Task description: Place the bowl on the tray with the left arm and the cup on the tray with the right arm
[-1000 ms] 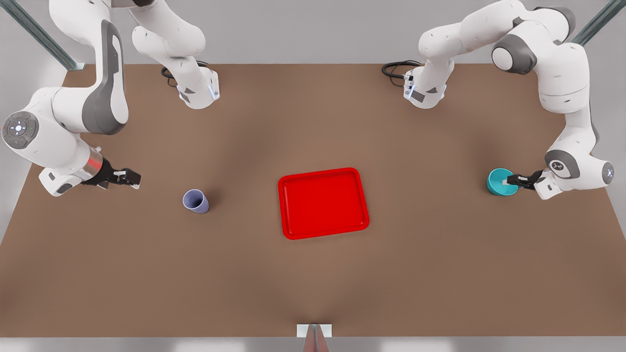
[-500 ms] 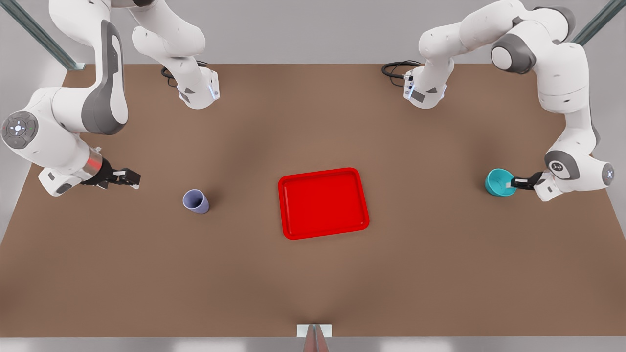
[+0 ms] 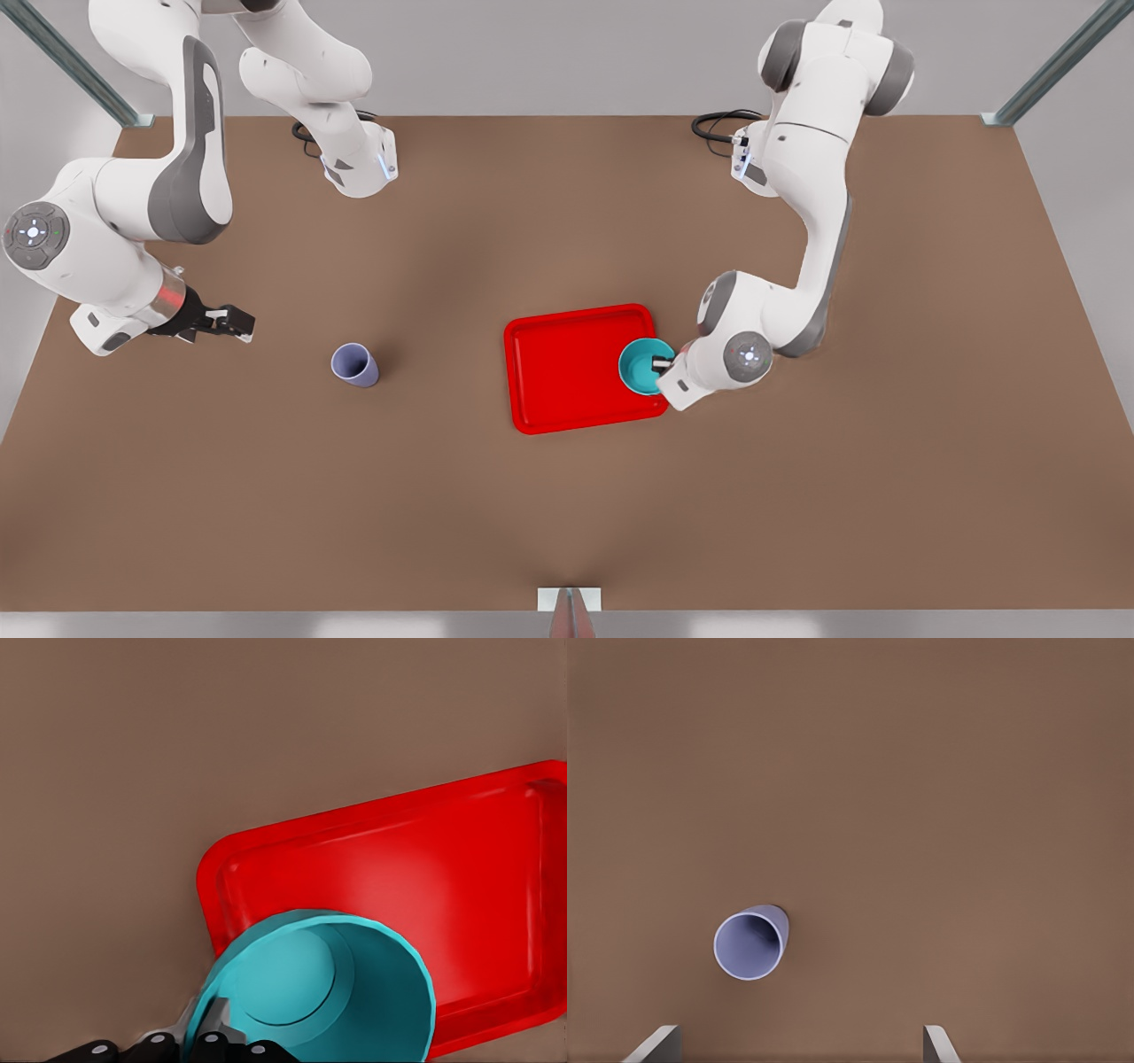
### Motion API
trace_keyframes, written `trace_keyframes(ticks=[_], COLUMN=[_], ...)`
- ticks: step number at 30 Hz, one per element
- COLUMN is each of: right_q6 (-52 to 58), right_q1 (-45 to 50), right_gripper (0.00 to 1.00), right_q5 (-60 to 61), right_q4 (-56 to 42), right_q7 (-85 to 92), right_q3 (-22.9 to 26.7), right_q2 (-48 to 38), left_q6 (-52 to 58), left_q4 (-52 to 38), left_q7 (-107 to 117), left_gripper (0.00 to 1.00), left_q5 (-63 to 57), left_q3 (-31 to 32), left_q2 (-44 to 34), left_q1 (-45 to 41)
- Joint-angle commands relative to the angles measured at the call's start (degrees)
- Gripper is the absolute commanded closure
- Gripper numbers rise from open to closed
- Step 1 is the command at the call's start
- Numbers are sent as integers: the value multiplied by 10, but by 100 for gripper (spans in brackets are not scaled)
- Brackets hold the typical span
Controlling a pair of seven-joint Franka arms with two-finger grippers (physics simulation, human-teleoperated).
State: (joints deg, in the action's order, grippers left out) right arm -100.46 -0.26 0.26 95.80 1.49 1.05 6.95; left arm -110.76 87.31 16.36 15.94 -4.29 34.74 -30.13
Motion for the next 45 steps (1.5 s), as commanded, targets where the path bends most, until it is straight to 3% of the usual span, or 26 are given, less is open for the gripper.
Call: trace_keyframes(ticks=[1, 9, 10, 12, 13, 14, 16, 18, 21, 22, 24, 25, 28, 31, 45], right_q6=[0, 0, 0, 0, -1, -1, -2, 4, -15, -66, -121, -149, -206, -302, -418], right_q1=[0, 1, 1, 0, -1, -2, -2, -9, -2, 0, 0, 0, 0, 0, -3], right_gripper=[0, 0, 0, 0, 0, 0, 0, 0, 0, 0, 0, 0, 0, 0, 0], right_q5=[0, 0, 0, 0, 0, 0, -1, -1, -1, -2, -2, -3, -4, -3, 0], right_q4=[0, 0, 0, 0, 0, -2, -4, 1, 11, 51, 95, 112, 144, 238, 327], right_q7=[0, 0, 0, 0, 0, 0, -2, -2, 0, 0, -3, -3, -3, -8, -8], right_q3=[0, 0, 0, 0, 0, 2, 4, 4, 3, -2, -20, -23, -27, -27, -40], right_q2=[0, 0, 0, 0, 0, 0, 1, 3, 49, 49, 56, 71, 96, 57, 80], left_q6=[0, -10, -10, -22, -22, -22, -15, 120, 229, 267, 293, 299, 289, 292, 294], left_q4=[-13, -44, -44, -44, -44, -44, -54, -130, -138, -136, -135, -132, -87, -86, -86], left_q7=[13, 46, 45, 44, 39, 37, 36, 36, -142, -223, -288, -289, -280, -281, -285], left_gripper=[79, 78, 42, 38, 15, 1, 1, 1, 0, 0, 0, 0, 0, 0, 0], left_q5=[54, 40, 39, 32, 30, 30, 9, -74, -79, -85, -116, -136, -149, -166, -176], left_q3=[0, 11, 11, 11, 10, 10, 8, -36, -145, -192, -222, -223, -81, -75, -76], left_q2=[6, 64, 67, 71, 72, 71, 66, 36, -66, -97, -109, -126, -186, -176, -154], left_q1=[-2, -29, -29, -28, -28, -28, -27, -23, -1, -1, -1, 9, 169, 167, 167])
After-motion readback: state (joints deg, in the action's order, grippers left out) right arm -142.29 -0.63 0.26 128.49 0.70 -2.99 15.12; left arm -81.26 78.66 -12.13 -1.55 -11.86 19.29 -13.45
